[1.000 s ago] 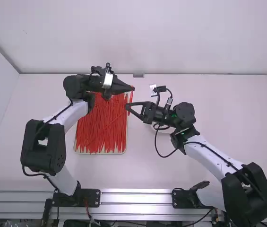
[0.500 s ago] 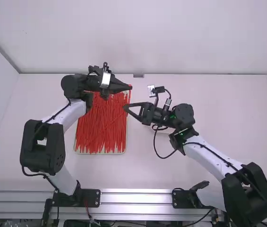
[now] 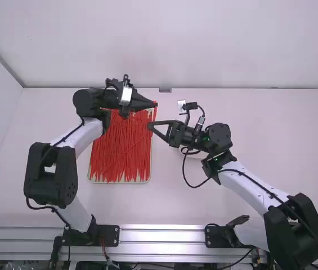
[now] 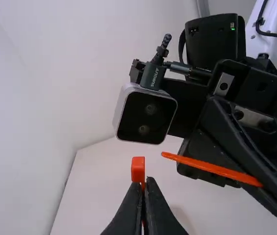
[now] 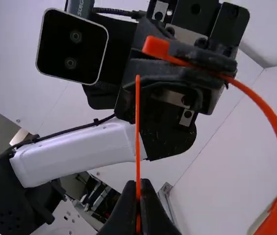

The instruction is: Fasten the cable tie

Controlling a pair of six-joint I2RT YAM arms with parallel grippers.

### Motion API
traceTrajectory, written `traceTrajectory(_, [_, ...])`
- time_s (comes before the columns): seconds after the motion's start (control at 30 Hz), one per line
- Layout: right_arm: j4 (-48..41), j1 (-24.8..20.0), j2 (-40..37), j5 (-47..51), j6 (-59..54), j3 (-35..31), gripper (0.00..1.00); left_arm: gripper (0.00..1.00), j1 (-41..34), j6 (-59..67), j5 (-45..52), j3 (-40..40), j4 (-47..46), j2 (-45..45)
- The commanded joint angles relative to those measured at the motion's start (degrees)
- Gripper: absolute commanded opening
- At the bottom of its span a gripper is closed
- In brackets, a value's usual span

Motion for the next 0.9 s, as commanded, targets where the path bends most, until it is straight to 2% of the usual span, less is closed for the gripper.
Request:
traceTrajectory(0.0, [0.3, 0.1, 0.0, 0.8, -0.3, 1.6, 0.0, 0.01, -1.0, 0.0, 0.2, -1.0, 0.8, -0.3])
traceTrajectory(0.27, [-0.1, 0.1, 0.0, 1.8, -0.6, 1.6, 0.0, 0.01, -2.6, 0.5, 0.2, -1.0, 0.8, -0.3])
traceTrajectory(0.63, [0.5, -0.7, 0.0, 1.2, -0.3, 1.6, 0.0, 0.01, -0.9, 0.2, 0.8, -1.5, 0.7, -0.3])
traceTrajectory(0.87, [0.4, -2.1, 0.0, 0.8, -0.1, 1.6, 0.0, 0.01, -1.1, -1.8, 0.8, -3.7, 6.5, -0.3])
